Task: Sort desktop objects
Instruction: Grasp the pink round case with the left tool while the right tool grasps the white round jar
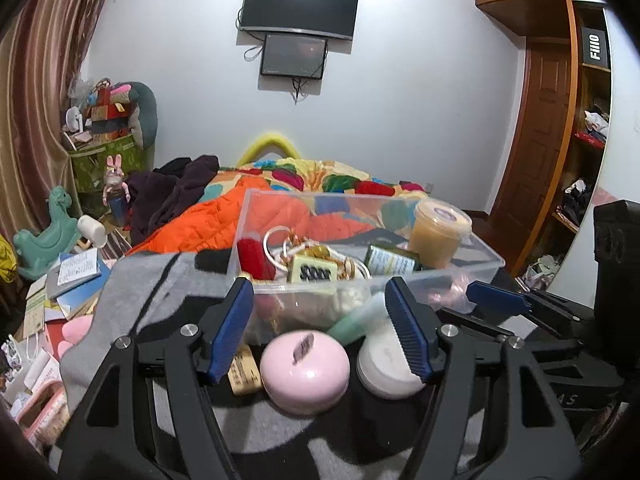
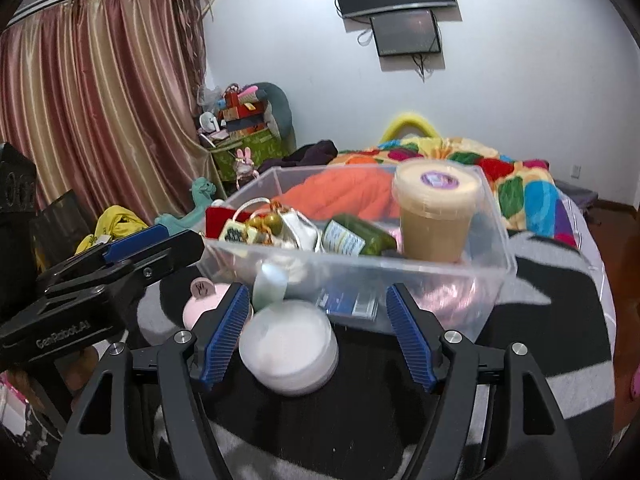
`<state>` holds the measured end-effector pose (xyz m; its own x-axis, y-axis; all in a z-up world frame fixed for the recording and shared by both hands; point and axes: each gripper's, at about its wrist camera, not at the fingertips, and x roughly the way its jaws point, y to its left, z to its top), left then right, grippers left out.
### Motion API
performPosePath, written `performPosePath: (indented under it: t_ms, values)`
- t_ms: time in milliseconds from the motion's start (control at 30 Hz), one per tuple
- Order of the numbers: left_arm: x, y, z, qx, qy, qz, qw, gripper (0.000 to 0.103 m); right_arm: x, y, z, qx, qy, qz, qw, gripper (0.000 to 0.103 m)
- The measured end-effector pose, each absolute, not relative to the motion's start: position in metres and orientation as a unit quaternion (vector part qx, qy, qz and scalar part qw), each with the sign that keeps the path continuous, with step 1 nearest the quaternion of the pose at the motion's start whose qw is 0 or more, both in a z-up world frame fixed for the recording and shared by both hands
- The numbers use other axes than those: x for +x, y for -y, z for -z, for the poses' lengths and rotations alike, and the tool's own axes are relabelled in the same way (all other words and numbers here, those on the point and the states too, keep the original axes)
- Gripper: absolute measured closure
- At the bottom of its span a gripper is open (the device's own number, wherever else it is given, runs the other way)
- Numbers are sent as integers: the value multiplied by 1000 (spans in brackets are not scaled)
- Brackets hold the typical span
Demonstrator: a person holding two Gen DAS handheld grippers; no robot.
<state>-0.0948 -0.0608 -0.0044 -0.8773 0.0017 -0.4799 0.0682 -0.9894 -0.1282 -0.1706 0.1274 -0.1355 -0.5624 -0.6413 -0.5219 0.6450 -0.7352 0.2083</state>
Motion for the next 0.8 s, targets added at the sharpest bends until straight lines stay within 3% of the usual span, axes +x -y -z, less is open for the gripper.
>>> performPosePath:
  t_ms: [367,533,800]
  values:
    - [-91,91,44,303,-162,939,3,35,-170,-122,160,339,-1,864,373,35]
    - [-90,104,52,312,-205,928,1,35,-163,-109,163,339,-40,860,380,35]
    - [-91,96,51,316,-184,931,3,35,-159,-93,168,337,-78,857,382,35]
